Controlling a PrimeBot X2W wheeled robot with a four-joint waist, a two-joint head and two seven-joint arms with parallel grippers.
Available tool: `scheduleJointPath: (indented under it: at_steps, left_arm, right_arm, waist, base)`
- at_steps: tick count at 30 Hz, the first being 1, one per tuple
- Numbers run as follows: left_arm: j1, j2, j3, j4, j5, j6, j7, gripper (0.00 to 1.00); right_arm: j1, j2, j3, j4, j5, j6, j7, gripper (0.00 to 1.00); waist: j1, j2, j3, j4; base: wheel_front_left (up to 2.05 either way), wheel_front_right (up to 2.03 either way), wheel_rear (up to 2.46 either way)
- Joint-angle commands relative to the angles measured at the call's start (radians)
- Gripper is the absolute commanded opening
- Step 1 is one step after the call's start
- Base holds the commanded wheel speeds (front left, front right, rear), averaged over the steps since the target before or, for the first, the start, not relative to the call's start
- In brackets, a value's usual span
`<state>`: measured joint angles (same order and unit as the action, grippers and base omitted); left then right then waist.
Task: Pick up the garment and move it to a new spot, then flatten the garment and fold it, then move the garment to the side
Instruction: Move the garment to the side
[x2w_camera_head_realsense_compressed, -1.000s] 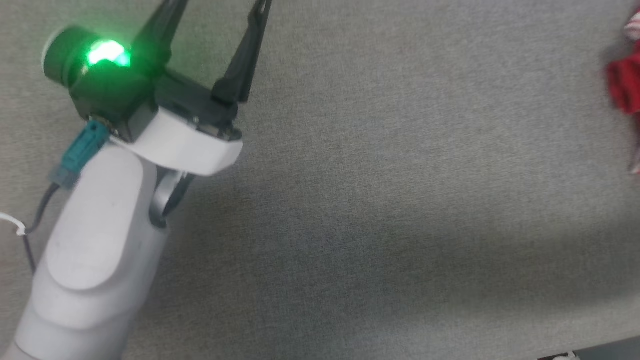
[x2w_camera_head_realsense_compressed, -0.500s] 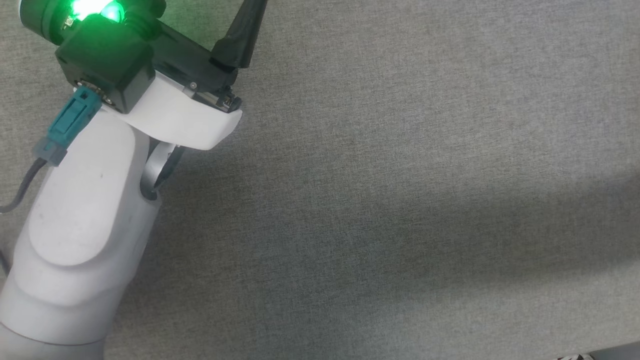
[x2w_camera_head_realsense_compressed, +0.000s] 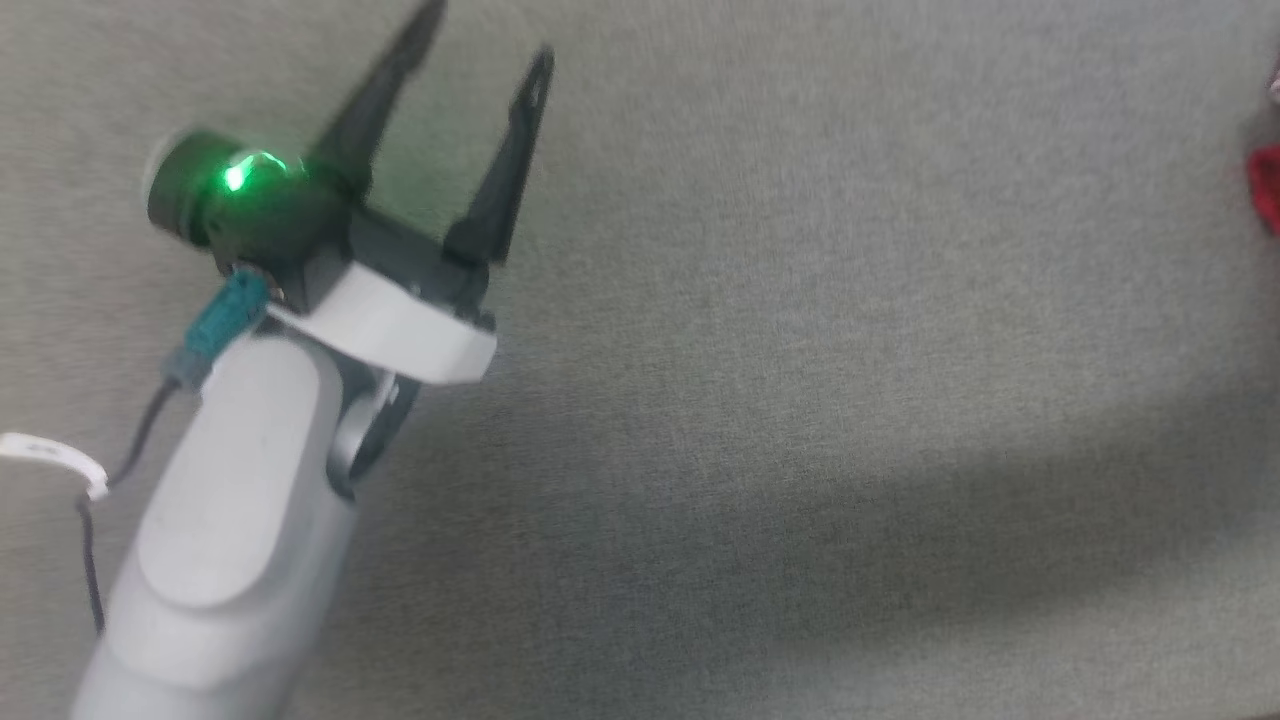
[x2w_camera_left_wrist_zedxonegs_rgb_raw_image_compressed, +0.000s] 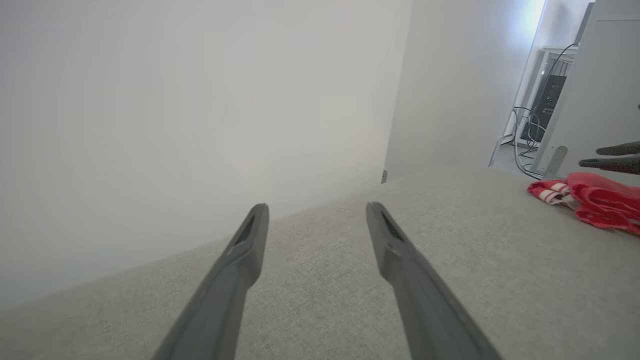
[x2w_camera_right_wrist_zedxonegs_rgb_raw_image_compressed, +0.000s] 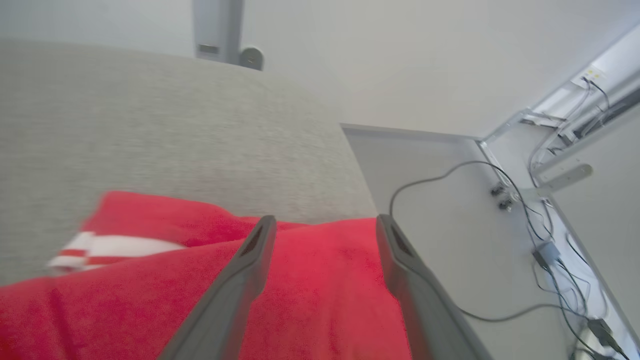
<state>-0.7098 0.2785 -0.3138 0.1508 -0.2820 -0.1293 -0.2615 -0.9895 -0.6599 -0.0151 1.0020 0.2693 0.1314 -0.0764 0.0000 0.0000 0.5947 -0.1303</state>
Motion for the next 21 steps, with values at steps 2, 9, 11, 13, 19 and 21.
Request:
scheduleJointPath:
  at_steps: [2,9,11,13,19,21]
  left_arm:
    - [0.083,-0.019,0.028,0.023,-0.007,-0.001,-0.004,1.00]
    - [0.246,-0.056,0.094,0.061,-0.018,-0.001,-0.005,1.00]
    - [0.300,-0.069,0.115,0.072,-0.017,-0.001,-0.004,1.00]
    - [0.351,-0.080,0.137,0.082,-0.016,-0.001,-0.004,1.00]
    - [0.504,-0.093,0.195,0.102,-0.019,-0.001,-0.004,1.00]
    - [0.543,-0.094,0.217,0.101,-0.015,-0.001,-0.004,1.00]
  right_arm:
    - [0.065,0.035,0.073,-0.036,0.039,-0.002,-0.045,1.00]
    - [0.204,0.101,0.195,-0.114,0.134,-0.001,-0.110,1.00]
    - [0.256,0.118,0.225,-0.133,0.165,-0.001,-0.128,1.00]
    - [0.307,0.144,0.247,-0.151,0.188,-0.001,-0.143,1.00]
    - [0.457,0.214,0.308,-0.226,0.228,-0.001,-0.174,1.00]
    - [0.482,0.234,0.319,-0.245,0.226,-0.001,-0.180,1.00]
  waist:
    - [0.0000,0.0000,-0.136,0.050]
    - [0.0000,0.0000,-0.276,0.096]
    - [0.0000,0.0000,-0.317,0.112]
    - [0.0000,0.0000,-0.354,0.130]
    - [0.0000,0.0000,-0.463,0.180]
    - [0.0000,0.0000,-0.488,0.184]
  base:
    - [0.00,0.00,0.00]
    - [0.00,0.00,0.00]
    - [0.00,0.00,0.00]
    - [0.00,0.00,0.00]
    - [0.00,0.00,0.00]
    - [0.00,0.00,0.00]
